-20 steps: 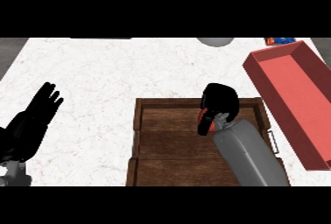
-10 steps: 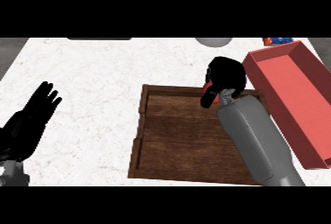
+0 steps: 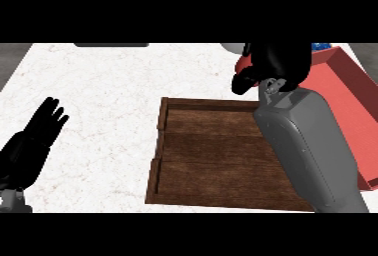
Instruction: Pick the bell pepper from the tray and place it in the cardboard box
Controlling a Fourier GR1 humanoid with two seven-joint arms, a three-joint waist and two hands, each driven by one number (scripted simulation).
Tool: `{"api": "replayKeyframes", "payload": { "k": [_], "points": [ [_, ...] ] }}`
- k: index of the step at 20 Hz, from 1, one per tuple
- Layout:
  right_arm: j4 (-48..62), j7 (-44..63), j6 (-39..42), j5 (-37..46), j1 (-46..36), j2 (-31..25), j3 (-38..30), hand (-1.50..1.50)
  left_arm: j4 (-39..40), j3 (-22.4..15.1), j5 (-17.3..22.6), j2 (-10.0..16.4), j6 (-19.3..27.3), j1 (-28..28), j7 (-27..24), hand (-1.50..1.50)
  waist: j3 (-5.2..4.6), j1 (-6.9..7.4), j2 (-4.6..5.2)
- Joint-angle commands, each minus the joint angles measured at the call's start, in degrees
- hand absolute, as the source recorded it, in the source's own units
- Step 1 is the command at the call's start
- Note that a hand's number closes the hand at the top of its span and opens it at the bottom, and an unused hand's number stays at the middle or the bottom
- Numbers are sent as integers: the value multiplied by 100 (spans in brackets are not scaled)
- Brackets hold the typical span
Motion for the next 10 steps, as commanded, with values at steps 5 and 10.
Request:
{"api": "replayKeyframes", "payload": {
  "k": [5,10],
  "points": [
    [-411,242,467,273,-552,-885,-894,150,260,-15,-157,-158,-195,199,-456,0,-2,-9,24],
    [-440,62,176,371,-150,-1011,-1193,150,111,191,4,-29,-231,-71,-20,0,3,7,31]
  ]
}}
